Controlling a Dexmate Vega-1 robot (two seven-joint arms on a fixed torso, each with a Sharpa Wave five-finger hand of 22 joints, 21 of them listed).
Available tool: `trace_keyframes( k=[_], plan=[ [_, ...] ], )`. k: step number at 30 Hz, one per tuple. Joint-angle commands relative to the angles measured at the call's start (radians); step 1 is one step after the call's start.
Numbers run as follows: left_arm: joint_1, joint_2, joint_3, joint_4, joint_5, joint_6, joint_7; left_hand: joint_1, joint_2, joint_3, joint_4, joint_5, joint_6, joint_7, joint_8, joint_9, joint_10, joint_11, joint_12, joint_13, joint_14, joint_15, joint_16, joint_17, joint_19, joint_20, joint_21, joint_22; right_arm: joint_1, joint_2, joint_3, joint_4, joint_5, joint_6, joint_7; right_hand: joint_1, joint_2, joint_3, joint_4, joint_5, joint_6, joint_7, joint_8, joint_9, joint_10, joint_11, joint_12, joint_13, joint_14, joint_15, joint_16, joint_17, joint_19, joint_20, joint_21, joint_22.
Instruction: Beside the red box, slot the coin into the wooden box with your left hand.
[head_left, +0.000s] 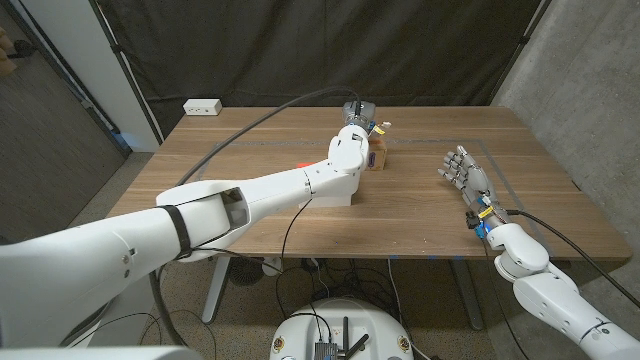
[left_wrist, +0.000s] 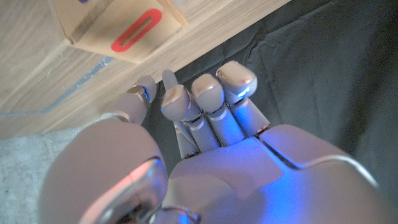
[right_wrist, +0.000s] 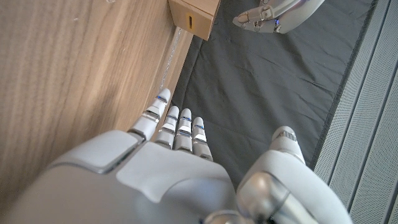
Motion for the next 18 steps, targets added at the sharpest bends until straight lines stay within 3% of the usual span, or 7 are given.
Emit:
trace_keyframes(
  k=[1, 3, 5, 8, 14, 15, 18],
  plan=[
    [0.093, 0.128, -0.136, -0.221, -0.032, -0.028, 0.065, -0.020, 0.008, 0.008, 0.002, -0.002, 0.008, 0.002, 0.002, -0.002, -0.025, 0.003, -0.019, -0.008, -0.024, -0.002, -0.013, -0.014, -0.023, -0.066, -0.008, -0.005, 0.018, 0.007, -0.012, -0.018, -0.027, -0.008, -0.026, 0.009, 0.006, 0.005, -0.006, -0.004, 0.009, 0.001, 0.006, 0.003, 0.010, 0.000, 0.006, 0.005, 0.008, 0.001, 0.004, 0.001, 0.010, 0.002, 0.004, 0.004],
    [0.115, 0.156, -0.150, -0.262, -0.025, -0.028, 0.074, -0.009, 0.014, -0.024, -0.011, -0.010, -0.002, 0.002, -0.002, -0.003, -0.055, 0.003, -0.065, -0.056, -0.072, -0.002, -0.068, -0.086, -0.068, -0.069, -0.070, -0.099, 0.022, 0.007, -0.017, -0.022, -0.036, -0.011, -0.032, 0.009, 0.006, 0.005, -0.007, -0.004, 0.010, 0.000, 0.006, 0.003, 0.011, 0.000, 0.006, 0.005, 0.009, 0.003, 0.004, 0.001, 0.010, 0.002, 0.004, 0.004],
    [0.141, 0.182, -0.171, -0.300, -0.026, -0.033, 0.082, 0.037, 0.014, -0.098, -0.017, -0.012, -0.021, -0.001, -0.008, 0.003, -0.083, 0.009, -0.184, -0.222, -0.108, -0.003, -0.148, -0.231, -0.086, -0.067, -0.170, -0.317, 0.026, 0.009, -0.021, -0.027, -0.044, -0.014, -0.039, 0.009, 0.006, 0.005, -0.007, -0.004, 0.011, 0.000, 0.007, 0.003, 0.011, 0.000, 0.006, 0.005, 0.009, 0.001, 0.004, 0.001, 0.010, 0.003, 0.004, 0.004],
    [0.173, 0.220, -0.198, -0.354, -0.023, -0.033, 0.081, 0.053, 0.039, -0.127, -0.007, -0.006, -0.059, -0.003, -0.014, 0.009, -0.147, 0.006, -0.277, -0.322, -0.182, -0.008, -0.203, -0.298, -0.125, -0.048, -0.224, -0.440, 0.033, 0.013, -0.028, -0.036, -0.055, -0.022, -0.050, 0.009, 0.005, 0.005, -0.007, -0.004, 0.012, -0.002, 0.007, 0.003, 0.011, -0.001, 0.006, 0.005, 0.008, 0.002, 0.004, 0.001, 0.011, 0.004, 0.004, 0.004],
    [0.222, 0.295, -0.251, -0.445, -0.025, -0.034, 0.048, -0.047, 0.079, -0.126, 0.019, 0.003, -0.138, 0.002, 0.002, -0.002, -0.338, 0.023, -0.476, -0.409, -0.369, 0.002, -0.386, -0.396, -0.265, 0.022, -0.299, -0.601, 0.045, 0.020, -0.045, -0.054, -0.081, -0.037, -0.073, 0.009, 0.005, 0.005, -0.007, -0.004, 0.011, -0.004, 0.006, 0.003, 0.011, 0.000, 0.005, 0.005, 0.007, 0.001, 0.003, 0.001, 0.010, 0.005, 0.003, 0.004],
    [0.225, 0.310, -0.255, -0.460, -0.023, -0.032, 0.031, -0.064, 0.081, -0.122, 0.020, 0.003, -0.141, 0.005, 0.006, -0.004, -0.363, 0.034, -0.501, -0.416, -0.392, 0.007, -0.415, -0.415, -0.282, 0.022, -0.310, -0.619, 0.047, 0.021, -0.047, -0.058, -0.086, -0.040, -0.078, 0.009, 0.005, 0.005, -0.006, -0.004, 0.011, -0.003, 0.006, 0.003, 0.012, 0.000, 0.005, 0.005, 0.007, 0.001, 0.003, 0.001, 0.009, 0.005, 0.002, 0.004],
    [0.233, 0.356, -0.269, -0.505, -0.020, -0.026, -0.024, -0.155, 0.084, -0.107, 0.034, -0.001, -0.195, 0.010, 0.007, -0.011, -0.492, 0.069, -0.618, -0.450, -0.525, 0.050, -0.544, -0.474, -0.386, 0.076, -0.368, -0.698, 0.050, 0.027, -0.057, -0.072, -0.101, -0.049, -0.095, 0.010, 0.005, 0.005, -0.007, -0.004, 0.010, -0.004, 0.005, 0.003, 0.012, -0.001, 0.005, 0.005, 0.006, 0.004, 0.003, 0.001, 0.008, 0.005, 0.001, 0.004]
  ],
)
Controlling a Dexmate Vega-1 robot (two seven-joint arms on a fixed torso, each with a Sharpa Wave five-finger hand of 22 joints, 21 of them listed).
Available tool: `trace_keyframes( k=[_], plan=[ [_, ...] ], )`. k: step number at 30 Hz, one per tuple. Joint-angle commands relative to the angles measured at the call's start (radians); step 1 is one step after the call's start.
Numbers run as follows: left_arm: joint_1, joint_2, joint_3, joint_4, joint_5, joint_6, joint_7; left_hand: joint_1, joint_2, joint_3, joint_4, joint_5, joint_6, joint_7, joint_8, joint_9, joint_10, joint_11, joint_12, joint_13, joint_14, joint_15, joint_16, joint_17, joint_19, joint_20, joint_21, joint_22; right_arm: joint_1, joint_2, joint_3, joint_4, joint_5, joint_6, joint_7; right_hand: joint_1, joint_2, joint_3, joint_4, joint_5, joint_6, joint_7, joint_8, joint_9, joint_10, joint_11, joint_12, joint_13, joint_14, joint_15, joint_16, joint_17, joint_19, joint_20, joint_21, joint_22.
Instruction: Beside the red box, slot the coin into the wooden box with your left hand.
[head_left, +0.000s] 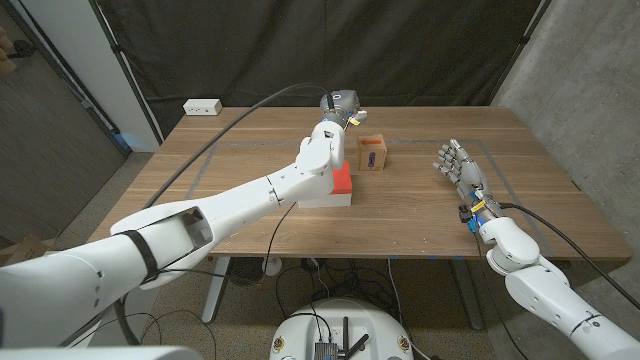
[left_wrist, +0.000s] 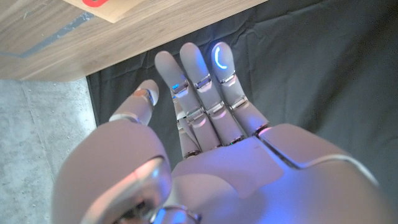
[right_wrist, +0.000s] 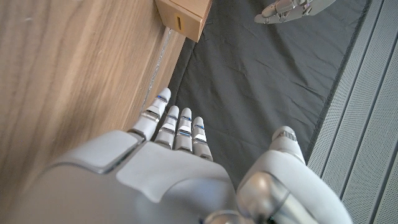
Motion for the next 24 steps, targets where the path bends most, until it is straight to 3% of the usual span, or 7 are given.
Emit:
trace_keyframes(
  k=[1, 6, 9, 13, 16, 19, 24],
  plan=[
    [0.076, 0.165, -0.090, -0.193, 0.001, -0.001, -0.106, -0.101, 0.005, 0.019, 0.015, 0.000, -0.061, 0.004, 0.007, -0.006, -0.181, -0.010, -0.128, -0.034, -0.133, -0.008, -0.140, -0.063, -0.104, 0.008, -0.061, -0.087, 0.019, 0.015, -0.032, -0.039, -0.057, -0.029, -0.051, 0.010, 0.005, 0.005, -0.007, -0.004, 0.005, 0.001, 0.005, 0.003, 0.012, 0.000, 0.005, 0.005, 0.007, 0.004, 0.003, 0.001, 0.005, 0.002, 0.001, 0.004],
    [0.093, 0.250, -0.111, -0.260, 0.008, -0.018, -0.195, -0.198, -0.004, 0.050, -0.005, -0.012, -0.136, -0.006, 0.007, -0.028, -0.394, 0.054, -0.277, -0.088, -0.320, 0.054, -0.363, -0.085, -0.304, 0.076, -0.176, -0.224, 0.020, 0.029, -0.049, -0.064, -0.088, -0.041, -0.086, 0.010, 0.004, 0.005, -0.006, -0.004, 0.005, -0.006, 0.005, 0.003, 0.009, -0.003, 0.004, 0.005, 0.006, 0.004, 0.003, 0.001, 0.001, 0.006, -0.001, 0.004],
    [0.137, 0.289, -0.155, -0.294, -0.008, -0.046, -0.190, -0.216, -0.008, 0.065, -0.021, -0.014, -0.178, -0.014, 0.004, -0.042, -0.513, 0.082, -0.355, -0.115, -0.411, 0.084, -0.465, -0.083, -0.427, 0.119, -0.252, -0.308, 0.023, 0.037, -0.061, -0.079, -0.112, -0.050, -0.106, 0.009, 0.003, 0.004, -0.006, -0.004, 0.008, -0.012, 0.006, 0.003, 0.007, -0.005, 0.003, 0.005, 0.003, 0.005, 0.001, 0.001, -0.001, 0.006, -0.002, 0.004],
    [0.217, 0.341, -0.245, -0.337, -0.077, -0.113, -0.161, -0.212, -0.026, 0.061, -0.032, -0.017, -0.246, -0.007, -0.011, -0.060, -0.631, 0.110, -0.424, -0.134, -0.545, 0.108, -0.564, -0.083, -0.545, 0.145, -0.327, -0.385, 0.028, 0.052, -0.078, -0.092, -0.137, -0.055, -0.127, 0.009, 0.003, 0.004, -0.006, -0.004, 0.010, -0.016, 0.006, 0.003, 0.000, -0.010, 0.000, 0.005, -0.001, 0.005, 0.000, 0.001, -0.006, 0.009, -0.004, 0.004],
    [0.289, 0.369, -0.328, -0.351, -0.162, -0.187, -0.119, -0.199, -0.033, 0.042, -0.031, -0.020, -0.340, 0.018, -0.027, -0.083, -0.718, 0.134, -0.477, -0.150, -0.643, 0.115, -0.636, -0.084, -0.614, 0.137, -0.383, -0.433, 0.030, 0.062, -0.088, -0.092, -0.149, -0.042, -0.129, 0.008, 0.002, 0.004, -0.006, -0.004, 0.011, -0.016, 0.007, 0.003, -0.002, -0.011, -0.001, 0.005, -0.003, 0.004, -0.001, 0.001, -0.008, 0.010, -0.005, 0.004],
    [0.380, 0.378, -0.422, -0.339, -0.270, -0.293, -0.036, -0.194, -0.035, 0.014, -0.027, -0.023, -0.440, 0.047, -0.032, -0.112, -0.799, 0.156, -0.530, -0.167, -0.710, 0.118, -0.699, -0.086, -0.694, 0.085, -0.452, -0.448, 0.035, 0.067, -0.096, -0.087, -0.168, -0.027, -0.129, 0.007, 0.001, 0.003, -0.006, -0.004, 0.017, -0.012, 0.008, 0.003, -0.007, -0.012, -0.003, 0.005, -0.010, 0.002, -0.004, 0.000, -0.016, 0.011, -0.008, 0.004],
    [0.508, 0.367, -0.554, -0.271, -0.467, -0.518, 0.074, -0.207, -0.045, -0.021, -0.021, -0.027, -0.512, 0.070, -0.031, -0.137, -0.858, 0.169, -0.575, -0.180, -0.754, 0.131, -0.749, -0.087, -0.729, 0.022, -0.509, -0.452, 0.043, 0.087, -0.106, -0.056, -0.148, 0.011, -0.104, 0.002, -0.004, -0.001, -0.005, -0.005, 0.024, 0.011, 0.009, 0.002, -0.019, -0.014, -0.006, 0.004, -0.026, -0.008, -0.010, 0.000, -0.034, 0.000, -0.013, 0.005]
  ],
)
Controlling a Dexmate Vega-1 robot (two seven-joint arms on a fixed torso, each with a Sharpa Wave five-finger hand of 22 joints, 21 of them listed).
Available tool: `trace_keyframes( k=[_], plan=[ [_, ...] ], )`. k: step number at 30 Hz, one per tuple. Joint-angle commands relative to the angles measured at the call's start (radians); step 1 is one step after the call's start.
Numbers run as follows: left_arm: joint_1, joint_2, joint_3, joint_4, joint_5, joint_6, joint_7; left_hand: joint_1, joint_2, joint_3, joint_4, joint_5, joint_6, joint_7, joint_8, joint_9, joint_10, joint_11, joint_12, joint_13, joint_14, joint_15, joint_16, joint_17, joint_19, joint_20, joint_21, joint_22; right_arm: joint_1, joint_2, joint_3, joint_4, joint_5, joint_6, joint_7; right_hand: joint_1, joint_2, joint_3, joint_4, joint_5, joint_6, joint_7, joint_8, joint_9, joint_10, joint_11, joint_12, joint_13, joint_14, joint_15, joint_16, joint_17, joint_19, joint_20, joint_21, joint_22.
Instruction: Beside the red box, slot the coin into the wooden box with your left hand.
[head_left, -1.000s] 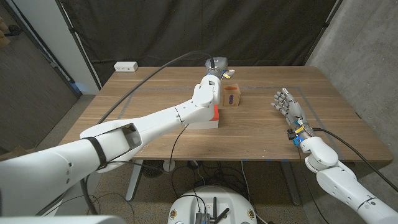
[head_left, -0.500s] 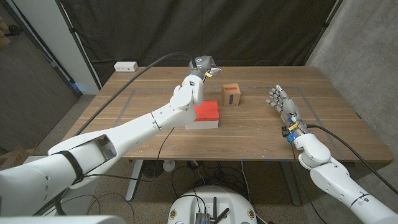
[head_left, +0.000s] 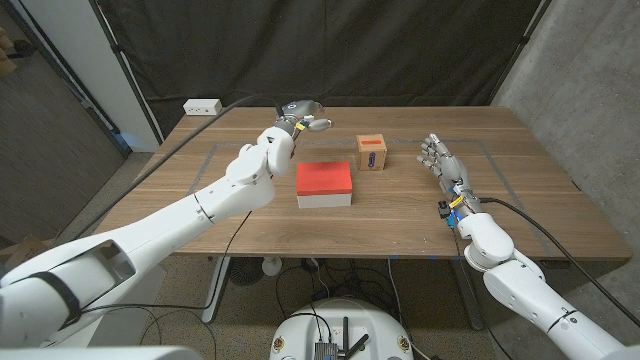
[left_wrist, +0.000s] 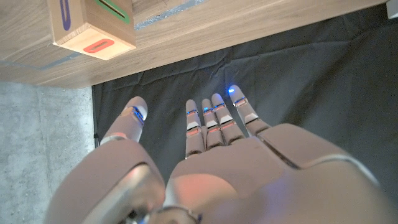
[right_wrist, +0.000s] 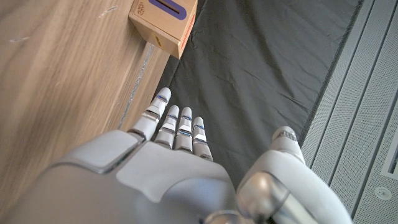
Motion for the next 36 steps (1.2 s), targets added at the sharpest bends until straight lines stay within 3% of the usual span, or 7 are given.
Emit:
trace_keyframes(
  k=[1, 8, 14, 17, 19, 25, 36],
  plan=[
    [0.300, 0.063, -0.317, 0.036, -0.377, -0.406, 0.185, -0.018, -0.016, -0.034, 0.006, -0.006, -0.071, 0.026, -0.002, -0.021, -0.056, 0.003, -0.041, -0.008, -0.045, 0.020, -0.048, 0.000, -0.041, -0.051, -0.056, -0.001, 0.020, 0.038, -0.035, 0.028, -0.023, 0.060, 0.012, 0.002, -0.005, -0.001, -0.004, -0.001, 0.014, 0.024, 0.005, 0.002, -0.011, -0.006, -0.003, 0.004, -0.020, -0.008, -0.007, 0.000, -0.018, -0.011, -0.007, 0.004],
    [0.369, 0.024, -0.385, 0.146, -0.593, -0.644, 0.172, -0.102, -0.030, -0.095, 0.028, -0.015, -0.201, 0.033, -0.004, -0.038, -0.171, 0.017, -0.095, -0.011, -0.162, 0.041, -0.132, 0.004, -0.138, -0.079, -0.160, 0.000, 0.032, 0.031, -0.042, 0.051, 0.004, 0.092, 0.070, -0.004, -0.010, -0.005, -0.004, 0.000, -0.001, 0.037, -0.004, 0.001, -0.040, -0.018, -0.011, 0.002, -0.047, -0.027, -0.017, -0.003, -0.053, -0.031, -0.015, 0.004],
    [0.429, -0.032, -0.424, 0.230, -0.715, -0.824, 0.202, -0.127, -0.038, -0.110, 0.034, -0.018, -0.211, 0.030, -0.001, -0.040, -0.181, 0.015, -0.096, -0.012, -0.173, 0.041, -0.141, 0.005, -0.146, -0.090, -0.177, 0.000, 0.051, 0.038, -0.056, 0.078, 0.032, 0.118, 0.119, -0.010, -0.015, -0.009, -0.002, 0.000, -0.029, 0.025, -0.013, 0.000, -0.064, -0.023, -0.015, -0.001, -0.067, -0.029, -0.022, -0.006, -0.083, -0.037, -0.018, 0.004],
    [0.459, -0.053, -0.439, 0.260, -0.747, -0.893, 0.220, -0.137, -0.042, -0.115, 0.035, -0.019, -0.207, 0.029, 0.002, -0.041, -0.179, 0.009, -0.094, -0.012, -0.166, 0.038, -0.140, 0.006, -0.137, -0.097, -0.179, 0.000, 0.061, 0.042, -0.061, 0.091, 0.042, 0.122, 0.134, -0.013, -0.016, -0.010, -0.001, 0.001, -0.035, 0.004, -0.012, 0.000, -0.072, -0.045, -0.014, -0.001, -0.076, -0.023, -0.023, -0.007, -0.090, -0.028, -0.016, 0.004],
    [0.472, -0.068, -0.445, 0.284, -0.756, -0.937, 0.236, -0.140, -0.043, -0.118, 0.035, -0.020, -0.207, 0.027, 0.003, -0.041, -0.178, 0.006, -0.093, -0.013, -0.165, 0.035, -0.141, 0.005, -0.132, -0.101, -0.180, 0.000, 0.070, 0.045, -0.065, 0.104, 0.051, 0.123, 0.145, -0.014, -0.016, -0.011, -0.001, 0.001, -0.033, 0.005, -0.010, 0.000, -0.067, -0.037, -0.010, -0.002, -0.069, -0.026, -0.019, -0.008, -0.085, -0.029, -0.011, 0.004],
    [0.490, -0.110, -0.454, 0.352, -0.769, -1.027, 0.271, -0.155, -0.042, -0.125, 0.030, -0.018, -0.188, 0.018, 0.011, -0.044, -0.140, -0.012, -0.080, -0.015, -0.113, 0.009, -0.134, 0.002, -0.067, -0.126, -0.186, -0.001, 0.083, 0.054, -0.068, 0.136, 0.058, 0.132, 0.152, -0.017, -0.017, -0.012, -0.001, 0.002, -0.025, 0.046, -0.005, 0.000, -0.060, -0.024, -0.006, -0.003, -0.057, -0.032, -0.012, -0.010, -0.067, -0.039, -0.002, 0.004],
    [0.496, -0.146, -0.457, 0.404, -0.896, -1.059, 0.208, -0.156, -0.039, -0.126, 0.024, -0.017, -0.194, 0.021, 0.008, -0.045, -0.153, -0.008, -0.087, -0.015, -0.137, 0.022, -0.152, 0.001, -0.088, -0.112, -0.213, -0.001, 0.089, 0.057, -0.067, 0.156, 0.069, 0.145, 0.160, -0.017, -0.018, -0.012, -0.002, 0.002, -0.022, 0.044, -0.003, 0.000, -0.058, -0.018, -0.005, -0.003, -0.057, -0.030, -0.012, -0.012, -0.069, -0.039, -0.002, 0.003]
  ],
)
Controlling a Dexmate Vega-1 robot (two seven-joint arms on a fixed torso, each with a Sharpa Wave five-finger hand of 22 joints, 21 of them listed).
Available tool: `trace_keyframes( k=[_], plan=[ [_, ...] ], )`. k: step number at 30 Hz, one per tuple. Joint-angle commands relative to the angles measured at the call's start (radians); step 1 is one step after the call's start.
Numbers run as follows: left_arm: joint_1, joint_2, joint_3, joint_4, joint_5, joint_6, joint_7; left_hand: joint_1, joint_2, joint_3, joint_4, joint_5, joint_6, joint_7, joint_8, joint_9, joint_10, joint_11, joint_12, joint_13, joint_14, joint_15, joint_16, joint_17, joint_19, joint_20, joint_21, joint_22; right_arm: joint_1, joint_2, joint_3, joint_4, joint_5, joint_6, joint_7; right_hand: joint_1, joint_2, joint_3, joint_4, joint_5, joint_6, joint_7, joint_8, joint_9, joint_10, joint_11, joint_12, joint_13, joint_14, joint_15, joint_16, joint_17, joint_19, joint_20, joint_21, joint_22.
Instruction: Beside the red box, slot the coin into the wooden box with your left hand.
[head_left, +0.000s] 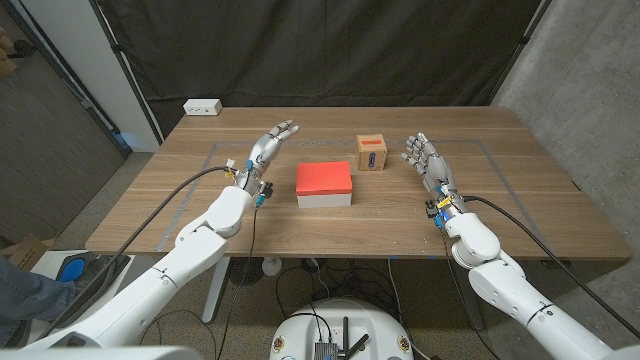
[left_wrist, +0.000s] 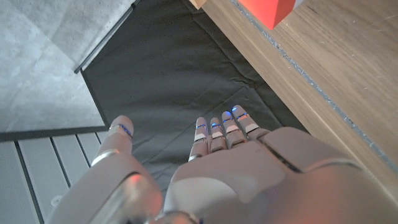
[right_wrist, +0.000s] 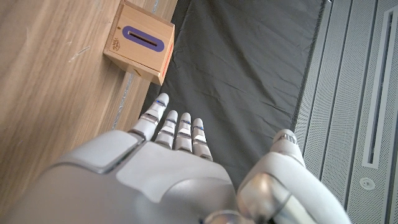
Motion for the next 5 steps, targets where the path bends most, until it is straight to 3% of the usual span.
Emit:
trace_keyframes(
  k=[1, 5],
  plan=[
    [0.028, -0.047, -0.014, 0.072, -0.154, -0.120, -0.033, -0.004, 0.003, 0.000, -0.006, -0.002, 0.004, -0.002, 0.004, 0.002, 0.002, 0.003, 0.003, -0.001, -0.001, -0.001, -0.002, 0.001, -0.007, -0.082, -0.005, 0.001, 0.017, 0.010, -0.006, 0.039, 0.017, 0.015, 0.019, 0.000, 0.000, -0.004, -0.002, 0.002, 0.003, 0.013, 0.004, 0.002, 0.001, 0.008, 0.007, 0.001, 0.003, 0.003, 0.005, 0.002, 0.006, -0.004, 0.005, 0.003],
    [0.029, -0.052, -0.014, 0.083, -0.151, -0.140, -0.032, -0.003, 0.007, 0.002, -0.007, -0.001, 0.014, 0.000, 0.008, 0.002, 0.012, 0.007, 0.006, -0.001, 0.012, -0.001, 0.001, 0.001, -0.001, -0.082, -0.009, 0.001, 0.018, 0.010, -0.008, 0.033, 0.020, 0.004, 0.016, 0.000, 0.000, -0.003, -0.002, 0.002, 0.005, 0.012, 0.005, 0.002, 0.003, 0.010, 0.008, 0.001, 0.005, 0.003, 0.006, 0.001, 0.005, -0.003, 0.005, 0.003]
  ],
)
